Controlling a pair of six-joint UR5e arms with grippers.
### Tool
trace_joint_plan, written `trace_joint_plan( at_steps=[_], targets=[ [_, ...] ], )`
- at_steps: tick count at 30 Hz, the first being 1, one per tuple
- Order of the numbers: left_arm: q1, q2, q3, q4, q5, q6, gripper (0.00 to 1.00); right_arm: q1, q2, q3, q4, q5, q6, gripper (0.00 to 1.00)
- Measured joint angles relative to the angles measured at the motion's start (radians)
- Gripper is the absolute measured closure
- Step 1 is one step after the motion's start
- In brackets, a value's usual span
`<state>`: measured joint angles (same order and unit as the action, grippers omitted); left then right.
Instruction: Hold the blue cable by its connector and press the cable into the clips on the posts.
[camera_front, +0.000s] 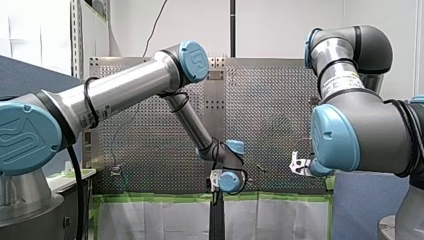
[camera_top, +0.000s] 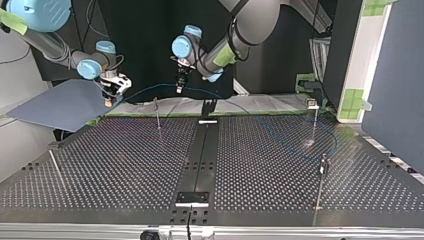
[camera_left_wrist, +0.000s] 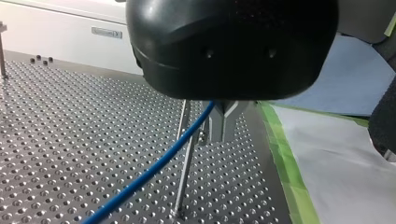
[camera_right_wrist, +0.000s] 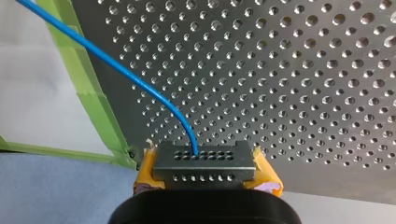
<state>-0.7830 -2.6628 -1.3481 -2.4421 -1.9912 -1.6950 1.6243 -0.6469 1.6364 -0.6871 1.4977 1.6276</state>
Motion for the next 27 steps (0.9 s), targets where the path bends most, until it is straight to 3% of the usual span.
trace_joint_plan(
  at_steps=[8,15,24,27],
  targets=[
    [0.002,0.001,0.020,-0.059,0.006,0.004,1.00,-0.028,-0.005,-0.010,0.029,-0.021,0.008,1.00],
    [0.000,0.001,0.041,-0.078,0.009,0.016,1.00,-0.061,-0.011,-0.012,0.025,-0.024,0.027,1.00],
    [0.010,0.001,0.078,-0.083,0.025,0.001,1.00,-0.069,-0.011,-0.017,0.023,-0.046,0.026,1.00],
    [0.016,0.001,0.091,-0.088,0.032,-0.007,1.00,-0.070,-0.011,-0.018,0.022,-0.050,0.034,1.00]
  ],
)
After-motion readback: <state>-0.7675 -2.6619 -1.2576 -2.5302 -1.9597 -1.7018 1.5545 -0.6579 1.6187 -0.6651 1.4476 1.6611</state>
